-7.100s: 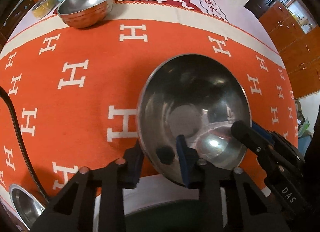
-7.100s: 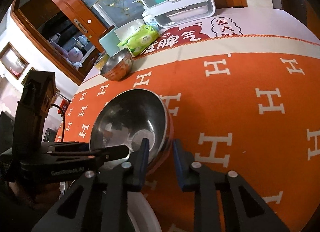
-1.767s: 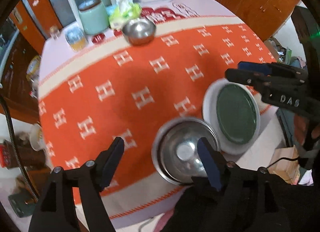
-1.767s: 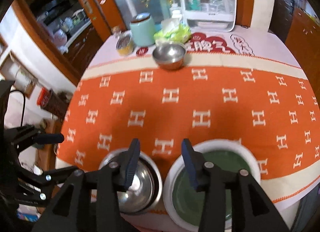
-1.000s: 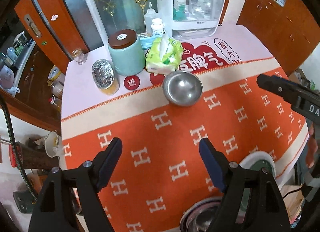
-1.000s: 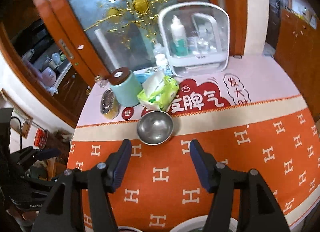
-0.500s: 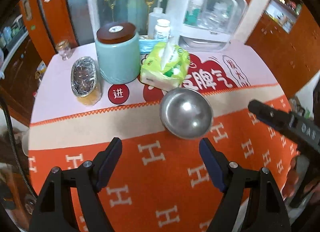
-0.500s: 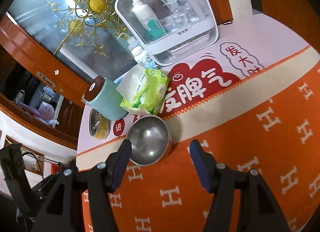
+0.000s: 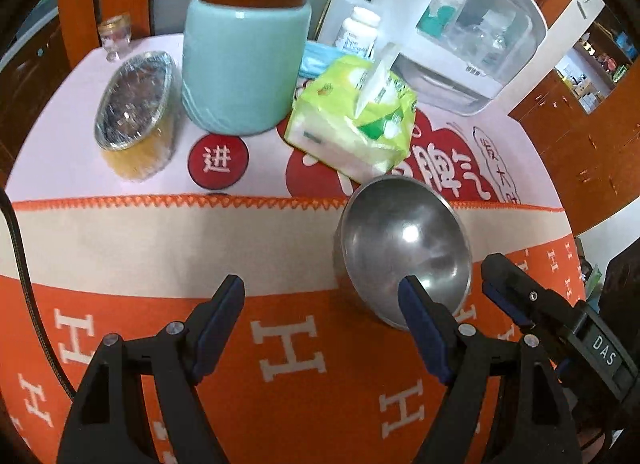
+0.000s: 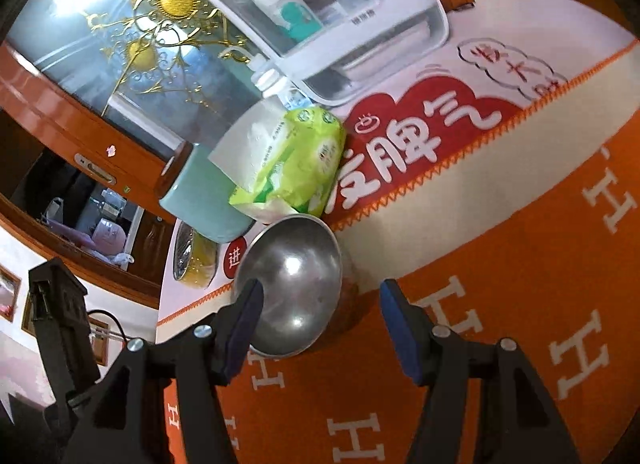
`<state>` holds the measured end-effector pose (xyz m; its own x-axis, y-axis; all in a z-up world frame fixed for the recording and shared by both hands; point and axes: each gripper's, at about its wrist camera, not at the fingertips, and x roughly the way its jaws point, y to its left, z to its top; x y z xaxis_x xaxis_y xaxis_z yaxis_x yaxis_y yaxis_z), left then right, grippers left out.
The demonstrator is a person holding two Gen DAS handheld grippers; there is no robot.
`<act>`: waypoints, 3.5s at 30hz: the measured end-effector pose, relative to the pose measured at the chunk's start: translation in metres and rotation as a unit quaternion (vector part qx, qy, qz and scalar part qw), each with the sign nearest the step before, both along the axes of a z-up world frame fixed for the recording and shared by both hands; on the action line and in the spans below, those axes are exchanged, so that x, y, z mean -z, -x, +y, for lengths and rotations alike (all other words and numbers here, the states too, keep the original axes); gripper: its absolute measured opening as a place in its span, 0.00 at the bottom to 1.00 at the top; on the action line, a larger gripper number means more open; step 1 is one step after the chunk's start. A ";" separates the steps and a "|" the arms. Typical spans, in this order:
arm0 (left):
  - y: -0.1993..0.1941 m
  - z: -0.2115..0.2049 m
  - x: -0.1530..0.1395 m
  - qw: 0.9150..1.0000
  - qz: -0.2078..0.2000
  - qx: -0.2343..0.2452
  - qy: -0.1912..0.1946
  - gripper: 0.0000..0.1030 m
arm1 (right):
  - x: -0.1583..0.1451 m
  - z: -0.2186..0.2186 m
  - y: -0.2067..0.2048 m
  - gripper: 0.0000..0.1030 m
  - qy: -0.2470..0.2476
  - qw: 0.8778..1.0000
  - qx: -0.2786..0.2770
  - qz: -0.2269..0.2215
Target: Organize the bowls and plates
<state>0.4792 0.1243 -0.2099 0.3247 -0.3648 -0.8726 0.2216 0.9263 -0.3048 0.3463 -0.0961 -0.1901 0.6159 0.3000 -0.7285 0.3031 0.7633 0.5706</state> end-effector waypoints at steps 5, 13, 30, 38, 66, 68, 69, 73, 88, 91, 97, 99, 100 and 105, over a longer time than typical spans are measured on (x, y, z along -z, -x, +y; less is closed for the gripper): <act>-0.003 -0.006 0.018 1.000 0.016 0.004 0.002 0.74 | 0.019 0.000 -0.005 0.57 -0.012 1.000 -0.007 0.016; -0.006 -0.010 0.032 0.999 0.028 0.003 0.030 0.63 | 0.037 -0.005 -0.006 0.37 -0.045 0.998 -0.004 0.033; 0.006 -0.017 0.047 0.995 0.075 -0.006 0.059 0.16 | 0.040 0.006 0.004 0.17 -0.077 0.995 -0.028 0.053; 0.019 -0.009 0.045 0.994 0.089 -0.010 0.057 0.14 | 0.037 0.016 0.013 0.15 -0.069 0.995 -0.035 0.070; 0.133 0.046 -0.042 0.995 0.047 0.021 0.082 0.15 | -0.054 0.059 0.118 0.15 -0.031 0.998 -0.038 0.028; 0.144 0.050 -0.050 0.995 0.042 0.022 0.086 0.15 | -0.063 0.064 0.130 0.15 -0.026 0.999 -0.039 0.020; 0.148 0.051 -0.052 0.995 0.041 0.022 0.087 0.15 | -0.065 0.065 0.134 0.15 -0.025 0.999 -0.040 0.018; 0.168 0.060 -0.064 0.995 0.031 0.023 0.093 0.15 | -0.077 0.072 0.153 0.15 -0.019 0.998 -0.051 0.014; 0.239 0.071 -0.082 0.995 0.023 0.034 0.092 0.15 | -0.086 0.083 0.220 0.15 -0.009 0.996 -0.073 0.041; 0.252 0.073 -0.081 0.995 0.025 0.033 0.088 0.15 | -0.084 0.085 0.230 0.15 -0.012 0.996 -0.077 0.050; 0.281 0.080 -0.077 0.996 0.032 0.032 0.081 0.16 | -0.080 0.091 0.255 0.15 -0.015 0.993 -0.094 0.065; 0.293 0.083 -0.074 0.996 0.037 0.030 0.079 0.16 | -0.077 0.094 0.263 0.15 -0.017 0.992 -0.101 0.073; 0.296 0.084 -0.072 0.996 0.039 0.030 0.079 0.16 | -0.076 0.095 0.265 0.15 -0.018 0.992 -0.104 0.077; 0.316 0.085 -0.062 0.996 0.058 0.035 0.059 0.16 | -0.067 0.101 0.277 0.15 -0.019 0.986 -0.121 0.109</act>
